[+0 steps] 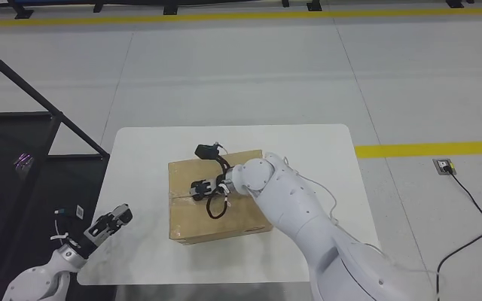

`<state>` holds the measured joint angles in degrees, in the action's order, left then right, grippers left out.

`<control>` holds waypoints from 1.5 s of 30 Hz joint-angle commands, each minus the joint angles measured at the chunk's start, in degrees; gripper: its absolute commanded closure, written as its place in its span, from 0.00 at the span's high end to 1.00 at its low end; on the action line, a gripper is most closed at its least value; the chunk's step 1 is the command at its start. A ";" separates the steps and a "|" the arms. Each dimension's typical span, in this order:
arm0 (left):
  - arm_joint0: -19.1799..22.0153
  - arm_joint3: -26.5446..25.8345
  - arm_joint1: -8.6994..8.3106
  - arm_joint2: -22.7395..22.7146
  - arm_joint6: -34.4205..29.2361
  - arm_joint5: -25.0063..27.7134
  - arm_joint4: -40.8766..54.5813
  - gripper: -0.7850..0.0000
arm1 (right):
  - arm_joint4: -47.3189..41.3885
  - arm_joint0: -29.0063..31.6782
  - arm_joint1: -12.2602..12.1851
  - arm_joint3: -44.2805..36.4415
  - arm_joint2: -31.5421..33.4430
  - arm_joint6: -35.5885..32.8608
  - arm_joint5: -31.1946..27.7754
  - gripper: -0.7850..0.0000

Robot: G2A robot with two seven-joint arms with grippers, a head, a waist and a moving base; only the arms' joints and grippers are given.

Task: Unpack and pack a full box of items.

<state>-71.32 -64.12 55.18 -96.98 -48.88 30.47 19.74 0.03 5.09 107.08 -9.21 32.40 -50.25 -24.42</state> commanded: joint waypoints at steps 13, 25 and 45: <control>0.20 -1.35 0.00 1.19 0.71 -0.81 -1.01 0.45 | 1.60 0.52 -3.18 -2.90 2.20 -0.90 -1.67 0.00; 0.30 -2.19 -0.04 1.76 1.23 -1.24 -1.42 0.45 | 4.23 2.56 -6.58 -7.75 3.96 -4.02 0.09 0.00; 0.56 -2.25 -0.02 2.96 1.49 -1.16 -1.58 0.45 | 10.79 13.05 -15.68 -31.24 12.42 -0.39 3.65 0.00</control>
<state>-70.75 -66.44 55.14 -94.11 -47.44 29.30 18.24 10.87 18.24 91.35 -41.15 44.91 -50.58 -20.72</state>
